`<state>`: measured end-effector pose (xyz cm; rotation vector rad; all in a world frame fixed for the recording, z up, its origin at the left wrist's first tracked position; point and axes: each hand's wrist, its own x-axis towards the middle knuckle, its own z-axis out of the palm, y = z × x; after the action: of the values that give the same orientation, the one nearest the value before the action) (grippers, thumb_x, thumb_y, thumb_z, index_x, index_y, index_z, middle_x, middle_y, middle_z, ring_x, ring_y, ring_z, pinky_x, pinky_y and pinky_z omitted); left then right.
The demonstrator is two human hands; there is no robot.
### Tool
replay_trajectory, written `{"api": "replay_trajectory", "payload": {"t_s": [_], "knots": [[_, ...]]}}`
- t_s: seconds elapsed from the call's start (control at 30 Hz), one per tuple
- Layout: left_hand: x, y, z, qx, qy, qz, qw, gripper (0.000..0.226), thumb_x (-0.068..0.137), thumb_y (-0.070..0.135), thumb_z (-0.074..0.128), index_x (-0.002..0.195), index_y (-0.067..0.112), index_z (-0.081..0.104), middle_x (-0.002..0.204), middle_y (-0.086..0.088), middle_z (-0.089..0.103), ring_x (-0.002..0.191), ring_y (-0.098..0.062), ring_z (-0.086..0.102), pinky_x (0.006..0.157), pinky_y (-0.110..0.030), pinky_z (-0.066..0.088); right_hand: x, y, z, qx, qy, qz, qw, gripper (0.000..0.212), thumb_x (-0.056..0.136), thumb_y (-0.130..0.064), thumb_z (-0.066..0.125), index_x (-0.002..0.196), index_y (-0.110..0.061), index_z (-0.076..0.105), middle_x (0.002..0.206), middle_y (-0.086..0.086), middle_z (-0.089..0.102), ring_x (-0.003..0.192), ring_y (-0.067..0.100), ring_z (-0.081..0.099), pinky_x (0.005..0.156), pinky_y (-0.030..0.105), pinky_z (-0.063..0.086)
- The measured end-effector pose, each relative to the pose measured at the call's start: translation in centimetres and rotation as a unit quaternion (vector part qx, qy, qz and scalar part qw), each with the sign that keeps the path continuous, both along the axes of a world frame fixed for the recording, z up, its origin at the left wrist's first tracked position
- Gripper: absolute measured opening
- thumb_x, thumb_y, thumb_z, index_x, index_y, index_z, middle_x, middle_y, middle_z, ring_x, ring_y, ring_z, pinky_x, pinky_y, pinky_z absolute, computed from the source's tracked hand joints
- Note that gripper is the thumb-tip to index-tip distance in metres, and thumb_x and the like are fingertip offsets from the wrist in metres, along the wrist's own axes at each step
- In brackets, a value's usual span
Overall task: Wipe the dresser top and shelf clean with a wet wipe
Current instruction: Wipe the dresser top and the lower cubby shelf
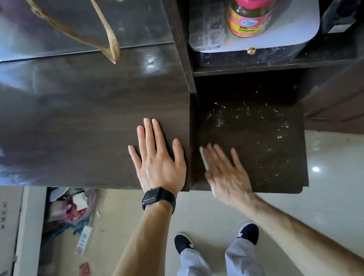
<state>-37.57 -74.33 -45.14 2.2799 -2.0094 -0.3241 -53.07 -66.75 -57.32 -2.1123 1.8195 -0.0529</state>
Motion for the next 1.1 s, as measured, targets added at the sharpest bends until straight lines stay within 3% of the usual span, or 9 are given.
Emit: {"api": "replay_trajectory", "payload": {"t_s": [0.1,0.3,0.53,0.7,0.83,0.97,1.1], "knots": [[0.1,0.1,0.0,-0.001,0.004,-0.001,1.0,0.064,0.101,0.048,0.026,0.158,0.023,0.01,0.165,0.006,0.003,0.152,-0.013,-0.005,0.123,-0.049,0.002,1.5,6.4,-0.3,0.004,0.004,0.014,1.0,0.067,0.102,-0.035,0.041,0.159,-0.022,0.009,0.166,-0.001,0.012,0.153,0.016,0.011,0.122,0.051,0.014],[0.0,0.2,-0.2,-0.01,0.005,0.0,1.0,0.064,0.101,0.047,0.027,0.158,0.021,0.012,0.166,0.004,0.006,0.152,-0.014,-0.002,0.123,-0.05,0.004,3.6,2.8,-0.3,-0.003,0.036,-0.079,0.996,0.059,0.102,-0.038,0.039,0.157,-0.021,0.024,0.165,0.01,0.016,0.153,0.024,0.009,0.121,0.056,0.012],[0.0,0.1,0.0,-0.004,0.006,0.001,1.0,0.064,0.101,0.047,0.027,0.158,0.022,0.011,0.165,0.005,0.004,0.152,-0.013,-0.003,0.123,-0.049,0.002,-0.6,-1.5,-1.0,0.012,0.081,-0.148,0.986,0.061,0.103,-0.049,0.028,0.158,-0.028,0.012,0.167,0.011,-0.001,0.154,0.025,-0.001,0.121,0.058,0.003],[0.0,0.1,0.0,-0.002,0.001,0.0,1.0,0.064,0.101,0.048,0.025,0.158,0.022,0.009,0.166,0.005,0.004,0.152,-0.014,-0.004,0.123,-0.049,0.001,-5.2,1.5,-0.2,-0.003,0.098,-0.228,0.969,0.07,0.104,-0.053,0.03,0.157,-0.009,0.02,0.164,0.018,0.014,0.153,0.031,0.011,0.12,0.059,0.012],[-0.1,0.1,0.0,0.001,0.003,0.0,1.0,0.064,0.101,0.048,0.024,0.158,0.022,0.009,0.166,0.005,0.003,0.152,-0.014,-0.004,0.123,-0.049,0.001,-0.3,2.6,0.0,0.012,0.039,-0.208,0.977,0.067,0.104,-0.043,0.032,0.156,-0.004,0.017,0.165,0.012,0.012,0.153,0.023,0.009,0.121,0.054,0.017],[0.0,0.1,-0.1,-0.004,0.003,-0.003,1.0,0.064,0.101,0.047,0.026,0.158,0.021,0.011,0.166,0.004,0.005,0.152,-0.014,-0.003,0.123,-0.049,0.002,4.6,1.3,-0.7,0.015,-0.016,-0.129,0.991,0.067,0.102,-0.037,0.03,0.158,-0.01,0.004,0.167,0.004,-0.001,0.153,0.016,-0.004,0.124,0.048,0.004],[0.0,0.2,0.1,0.002,0.001,-0.002,1.0,0.064,0.101,0.048,0.023,0.158,0.021,0.01,0.166,0.004,0.004,0.152,-0.014,-0.004,0.123,-0.049,0.001,0.9,0.7,-0.7,0.001,0.001,-0.023,1.0,0.066,0.102,-0.038,0.036,0.158,-0.014,0.011,0.167,-0.002,0.004,0.153,0.013,0.001,0.124,0.049,0.005]]}}
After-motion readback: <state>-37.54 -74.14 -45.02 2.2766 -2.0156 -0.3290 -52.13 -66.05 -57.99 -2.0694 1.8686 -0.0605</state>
